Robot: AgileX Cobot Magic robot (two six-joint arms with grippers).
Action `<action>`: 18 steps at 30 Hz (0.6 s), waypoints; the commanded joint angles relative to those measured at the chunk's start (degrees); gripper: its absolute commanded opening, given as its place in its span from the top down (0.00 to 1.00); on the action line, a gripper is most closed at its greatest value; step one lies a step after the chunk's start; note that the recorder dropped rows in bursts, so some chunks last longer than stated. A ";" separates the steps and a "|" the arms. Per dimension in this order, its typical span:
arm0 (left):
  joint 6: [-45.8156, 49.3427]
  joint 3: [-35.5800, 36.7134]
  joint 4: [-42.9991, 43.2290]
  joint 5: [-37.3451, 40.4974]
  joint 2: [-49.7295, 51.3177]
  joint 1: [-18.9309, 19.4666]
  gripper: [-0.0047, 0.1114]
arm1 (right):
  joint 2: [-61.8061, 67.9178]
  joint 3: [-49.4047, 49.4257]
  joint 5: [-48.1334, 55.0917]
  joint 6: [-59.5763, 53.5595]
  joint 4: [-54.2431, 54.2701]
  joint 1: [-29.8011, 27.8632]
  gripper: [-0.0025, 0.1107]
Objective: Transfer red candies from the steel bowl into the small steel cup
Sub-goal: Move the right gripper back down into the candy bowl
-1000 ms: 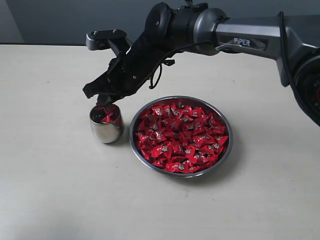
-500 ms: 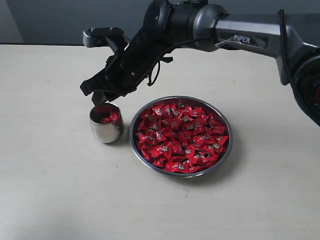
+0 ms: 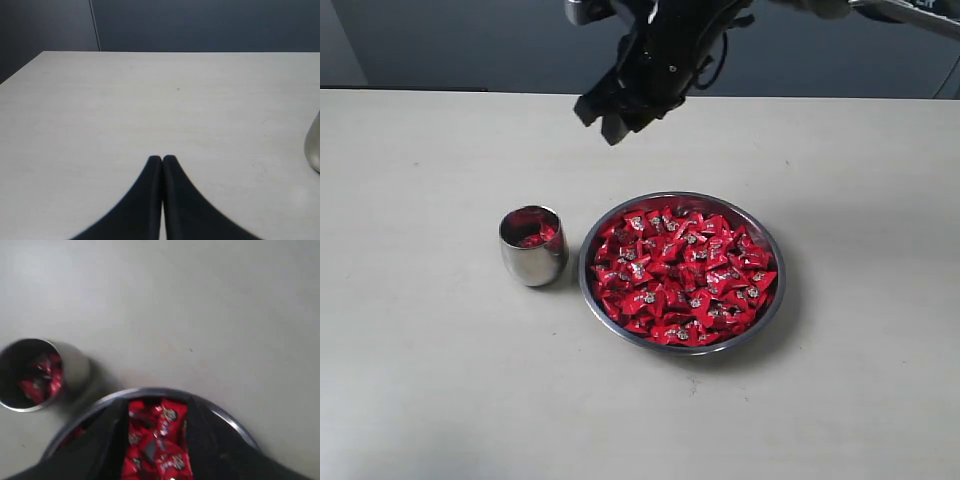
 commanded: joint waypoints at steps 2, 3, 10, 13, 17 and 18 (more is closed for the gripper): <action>-0.08 0.26 -0.06 -0.47 -0.27 -0.55 0.96 | -0.66 -0.25 7.27 1.55 -5.79 -1.96 0.64; -0.08 0.26 -0.06 -0.47 -0.27 -0.55 0.96 | -0.66 -0.25 7.82 1.79 -5.91 -1.96 0.64; -0.08 0.26 -0.06 -0.47 -0.27 -0.55 0.96 | 1.00 0.77 11.06 2.03 -7.87 -2.19 0.64; -0.08 0.26 -0.06 -0.47 -0.27 -0.55 0.96 | 1.21 4.53 9.35 3.31 -9.60 -2.19 0.64; -0.08 0.26 -0.06 -0.47 -0.27 -0.55 0.96 | 1.21 11.37 5.53 3.43 -10.42 -2.19 0.64; -0.08 0.26 -0.06 -0.47 -0.27 -0.55 0.96 | 1.21 13.69 4.70 5.06 -11.90 -2.19 0.64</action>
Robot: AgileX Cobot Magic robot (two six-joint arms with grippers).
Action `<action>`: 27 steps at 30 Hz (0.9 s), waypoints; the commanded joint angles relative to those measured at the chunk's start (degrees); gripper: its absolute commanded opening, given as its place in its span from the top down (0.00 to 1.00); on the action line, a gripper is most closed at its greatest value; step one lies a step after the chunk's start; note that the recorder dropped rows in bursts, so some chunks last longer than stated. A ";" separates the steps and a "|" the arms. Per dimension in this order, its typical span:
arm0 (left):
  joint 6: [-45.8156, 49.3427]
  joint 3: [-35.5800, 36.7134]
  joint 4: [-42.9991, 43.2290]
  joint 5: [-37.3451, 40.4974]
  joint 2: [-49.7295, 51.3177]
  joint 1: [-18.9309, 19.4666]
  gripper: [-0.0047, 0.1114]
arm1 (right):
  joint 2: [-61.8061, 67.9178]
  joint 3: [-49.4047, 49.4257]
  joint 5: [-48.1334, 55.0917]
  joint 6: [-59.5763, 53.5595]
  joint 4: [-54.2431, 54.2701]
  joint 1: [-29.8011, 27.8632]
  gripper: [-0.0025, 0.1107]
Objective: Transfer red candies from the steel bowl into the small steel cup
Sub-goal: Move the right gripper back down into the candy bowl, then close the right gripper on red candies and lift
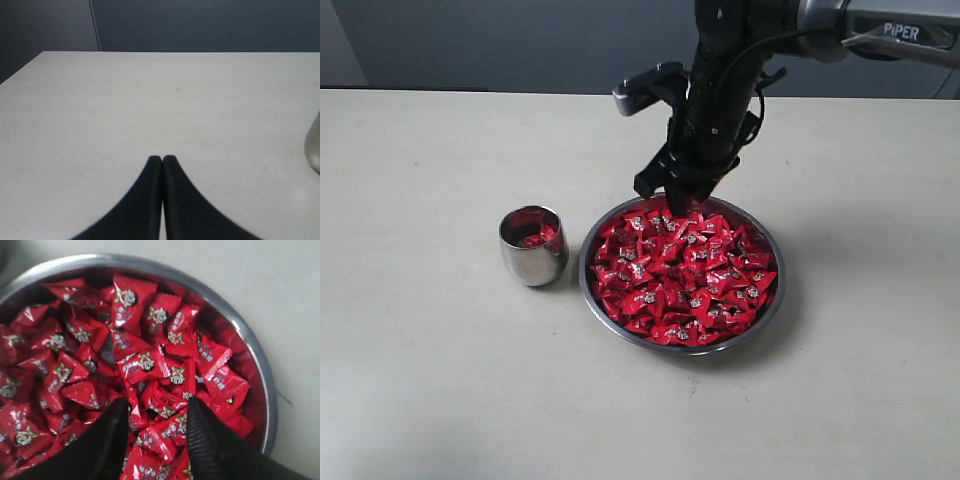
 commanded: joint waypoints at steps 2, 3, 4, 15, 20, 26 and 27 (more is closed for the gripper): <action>-0.08 0.26 -0.06 -0.47 -0.27 -0.55 0.96 | -0.10 7.44 -3.27 3.10 -4.02 -0.41 0.64; -0.08 0.26 -0.06 -0.47 -0.27 -0.55 0.96 | -0.20 7.85 -3.36 3.30 -4.33 -0.41 0.64; -0.08 0.26 -0.06 -0.47 -0.27 -0.55 0.96 | -0.20 8.40 -3.36 4.81 -5.70 -0.41 0.64; -0.08 0.26 -0.06 -0.47 -0.27 -0.55 0.96 | -0.02 8.52 -5.85 10.06 -11.68 -0.44 0.64; -0.08 0.26 -0.06 -0.47 -0.27 -0.55 0.96 | 0.09 8.52 -6.35 10.77 -10.34 -0.44 0.64; -0.08 0.26 -0.06 -0.47 -0.27 -0.55 0.96 | 0.31 8.52 -5.99 10.77 -7.03 -0.44 0.64; -0.08 0.26 -0.06 -0.47 -0.27 -0.55 0.96 | 0.46 8.52 -5.74 10.77 -7.03 -0.44 0.64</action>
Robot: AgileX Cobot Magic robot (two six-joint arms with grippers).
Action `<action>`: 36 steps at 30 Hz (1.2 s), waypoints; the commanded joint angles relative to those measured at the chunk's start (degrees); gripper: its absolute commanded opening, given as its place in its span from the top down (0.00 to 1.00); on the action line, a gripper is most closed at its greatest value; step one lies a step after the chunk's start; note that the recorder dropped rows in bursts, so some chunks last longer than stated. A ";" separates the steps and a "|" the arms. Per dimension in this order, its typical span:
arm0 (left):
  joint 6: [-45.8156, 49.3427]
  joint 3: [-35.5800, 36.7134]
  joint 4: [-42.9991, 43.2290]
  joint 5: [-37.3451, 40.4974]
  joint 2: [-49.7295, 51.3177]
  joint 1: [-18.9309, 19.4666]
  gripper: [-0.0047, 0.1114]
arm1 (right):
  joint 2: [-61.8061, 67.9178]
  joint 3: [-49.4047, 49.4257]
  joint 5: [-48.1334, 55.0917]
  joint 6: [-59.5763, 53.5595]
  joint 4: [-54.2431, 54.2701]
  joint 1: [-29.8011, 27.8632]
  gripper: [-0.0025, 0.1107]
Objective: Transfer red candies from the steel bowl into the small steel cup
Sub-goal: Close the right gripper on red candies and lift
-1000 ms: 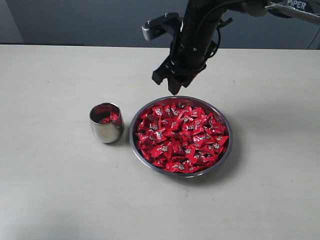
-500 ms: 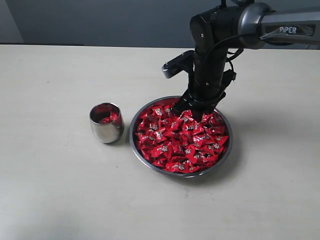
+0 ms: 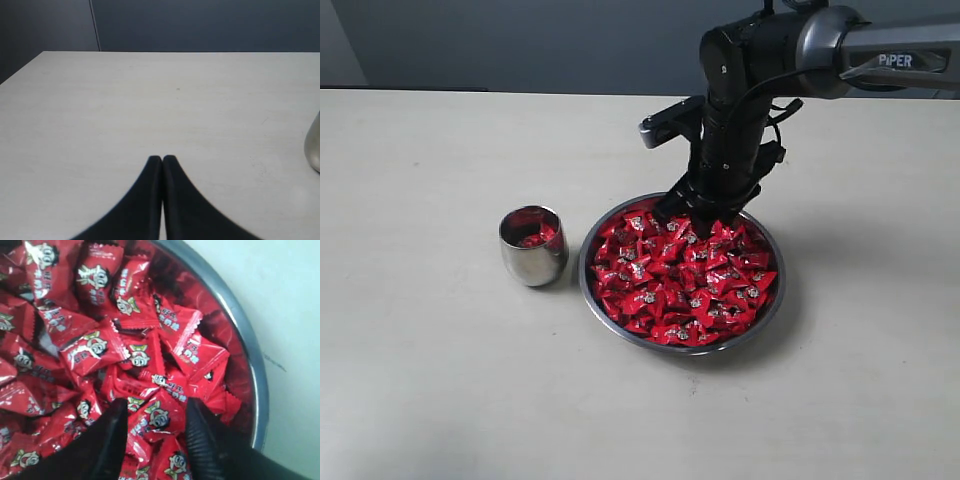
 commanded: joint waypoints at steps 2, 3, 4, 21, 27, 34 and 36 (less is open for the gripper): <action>-0.08 0.26 -0.06 -0.47 -0.27 -0.55 0.96 | 1.01 0.14 1.40 0.27 0.67 -0.34 0.64; -0.08 0.26 -0.06 -0.47 -0.27 -0.55 0.96 | 1.42 0.14 1.96 0.27 0.67 -0.34 0.64; -0.08 0.26 -0.06 -0.47 -0.27 -0.55 0.96 | 1.83 0.14 2.46 0.27 0.67 -0.34 0.64; -0.08 0.26 -0.06 -0.47 -0.27 -0.55 0.96 | 4.21 0.14 3.78 0.05 0.60 -0.34 0.64; -0.08 0.26 -0.06 -0.47 -0.27 -0.55 0.96 | 4.98 0.14 4.02 0.05 0.60 -0.34 0.77; -0.08 0.26 -0.06 -0.47 -0.27 -0.55 0.96 | 5.22 0.14 4.02 0.05 0.46 -0.34 0.99; -0.08 0.26 -0.06 -0.47 -0.27 -0.55 0.96 | 5.22 0.14 4.02 0.05 0.46 -0.34 0.99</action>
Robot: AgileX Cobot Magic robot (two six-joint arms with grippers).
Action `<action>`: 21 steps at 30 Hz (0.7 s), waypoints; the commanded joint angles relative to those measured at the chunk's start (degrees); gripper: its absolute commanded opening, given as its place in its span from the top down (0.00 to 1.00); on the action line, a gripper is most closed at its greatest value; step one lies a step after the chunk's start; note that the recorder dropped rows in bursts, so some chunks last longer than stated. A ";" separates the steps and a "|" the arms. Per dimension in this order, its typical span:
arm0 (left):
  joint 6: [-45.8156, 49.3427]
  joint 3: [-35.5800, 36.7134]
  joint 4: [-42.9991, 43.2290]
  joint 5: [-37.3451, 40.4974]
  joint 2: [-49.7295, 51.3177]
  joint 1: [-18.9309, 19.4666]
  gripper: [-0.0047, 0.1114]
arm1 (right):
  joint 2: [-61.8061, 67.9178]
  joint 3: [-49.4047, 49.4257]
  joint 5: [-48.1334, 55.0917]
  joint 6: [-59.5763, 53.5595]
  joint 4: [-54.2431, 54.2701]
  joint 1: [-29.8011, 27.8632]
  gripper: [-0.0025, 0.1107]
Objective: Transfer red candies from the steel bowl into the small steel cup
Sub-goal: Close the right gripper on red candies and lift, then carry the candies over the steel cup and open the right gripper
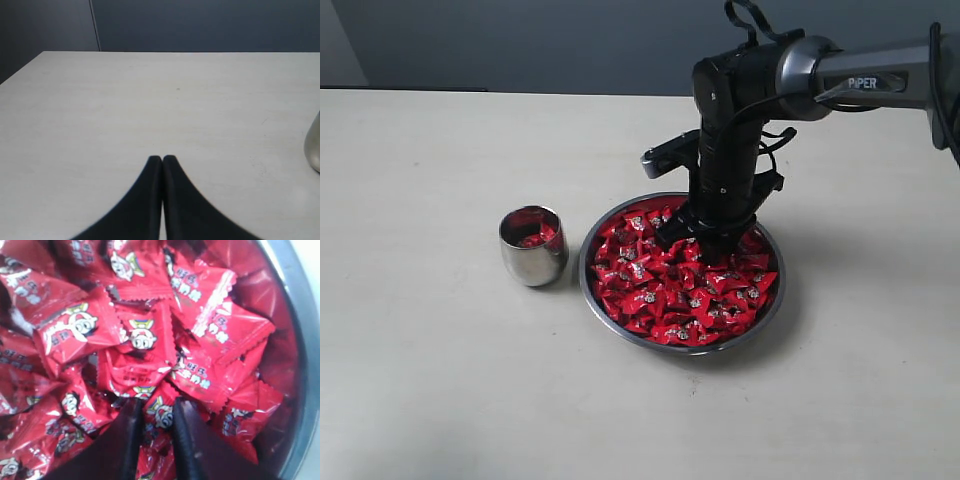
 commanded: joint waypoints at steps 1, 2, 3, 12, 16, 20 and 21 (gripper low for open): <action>-0.08 0.26 -0.06 -0.47 -0.27 -0.55 0.96 | 0.74 0.14 0.30 -0.18 -0.26 -0.34 0.99; -0.08 0.26 -0.06 -0.47 -0.27 -0.55 0.96 | 0.52 0.14 0.30 -0.18 -0.26 -0.34 0.99; -0.08 0.26 -0.06 -0.47 -0.27 -0.55 0.96 | 0.27 0.14 0.30 -0.18 -0.26 -0.34 0.99; -0.08 0.26 -0.06 -0.47 -0.27 -0.55 0.96 | -5.50 -1.27 -0.45 -0.18 -2.06 -0.34 0.99; -0.08 0.26 -0.06 -0.47 -0.27 -0.55 0.96 | -7.83 -3.10 -0.33 0.04 -2.31 -0.34 0.99; -0.08 0.26 -0.06 -0.47 -0.27 -0.55 0.96 | -9.72 -4.97 -1.64 0.18 0.35 -0.34 0.99; -0.08 0.26 -0.06 -0.47 -0.27 -0.55 0.96 | -9.83 -5.46 -2.04 0.18 1.62 -0.34 0.99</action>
